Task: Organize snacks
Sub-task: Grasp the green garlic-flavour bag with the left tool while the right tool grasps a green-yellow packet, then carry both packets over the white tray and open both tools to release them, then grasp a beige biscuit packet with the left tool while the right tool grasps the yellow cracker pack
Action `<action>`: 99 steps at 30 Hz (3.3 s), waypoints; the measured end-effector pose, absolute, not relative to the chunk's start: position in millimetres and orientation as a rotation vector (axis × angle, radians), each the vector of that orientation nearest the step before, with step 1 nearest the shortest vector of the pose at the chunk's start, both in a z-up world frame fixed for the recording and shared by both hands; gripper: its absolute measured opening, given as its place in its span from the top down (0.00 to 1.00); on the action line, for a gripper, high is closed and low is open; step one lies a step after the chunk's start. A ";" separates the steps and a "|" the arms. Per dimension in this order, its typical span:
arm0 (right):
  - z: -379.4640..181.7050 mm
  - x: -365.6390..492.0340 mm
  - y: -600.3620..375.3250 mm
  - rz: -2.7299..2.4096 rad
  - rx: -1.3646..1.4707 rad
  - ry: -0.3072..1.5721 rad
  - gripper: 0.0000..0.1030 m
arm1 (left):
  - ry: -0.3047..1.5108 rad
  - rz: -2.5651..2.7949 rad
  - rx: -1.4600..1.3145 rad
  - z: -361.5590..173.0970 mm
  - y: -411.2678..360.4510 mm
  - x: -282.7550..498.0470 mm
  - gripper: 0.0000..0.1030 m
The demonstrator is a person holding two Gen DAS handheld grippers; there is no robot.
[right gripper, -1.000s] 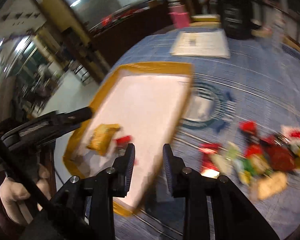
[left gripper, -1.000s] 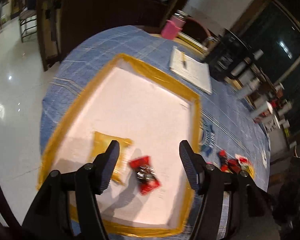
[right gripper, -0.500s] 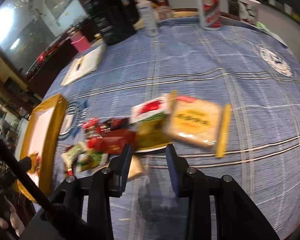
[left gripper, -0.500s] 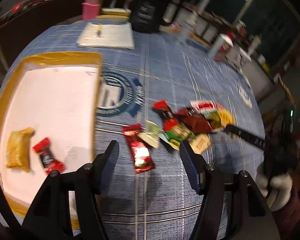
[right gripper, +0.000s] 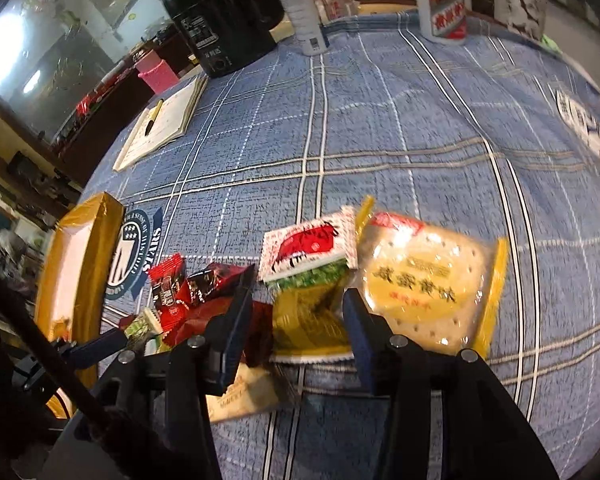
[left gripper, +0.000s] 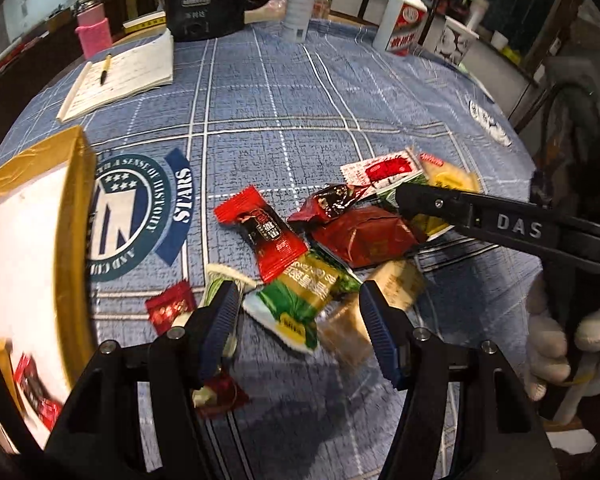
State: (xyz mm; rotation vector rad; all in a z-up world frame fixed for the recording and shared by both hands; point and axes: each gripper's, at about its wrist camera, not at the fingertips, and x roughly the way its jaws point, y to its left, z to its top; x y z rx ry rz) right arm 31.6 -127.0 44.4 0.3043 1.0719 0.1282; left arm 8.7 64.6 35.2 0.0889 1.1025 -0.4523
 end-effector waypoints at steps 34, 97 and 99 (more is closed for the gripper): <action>91.8 -10.6 -90.0 0.091 0.046 0.998 0.78 | 0.992 -0.304 -0.127 87.2 126.8 -19.6 0.63; 87.1 7.0 -31.3 0.264 0.384 1.033 0.72 | 0.955 -0.098 -0.226 104.2 258.1 4.8 0.38; 76.0 -0.5 -72.9 0.193 0.453 1.052 0.70 | 0.978 -0.163 -0.183 99.5 225.4 1.9 0.38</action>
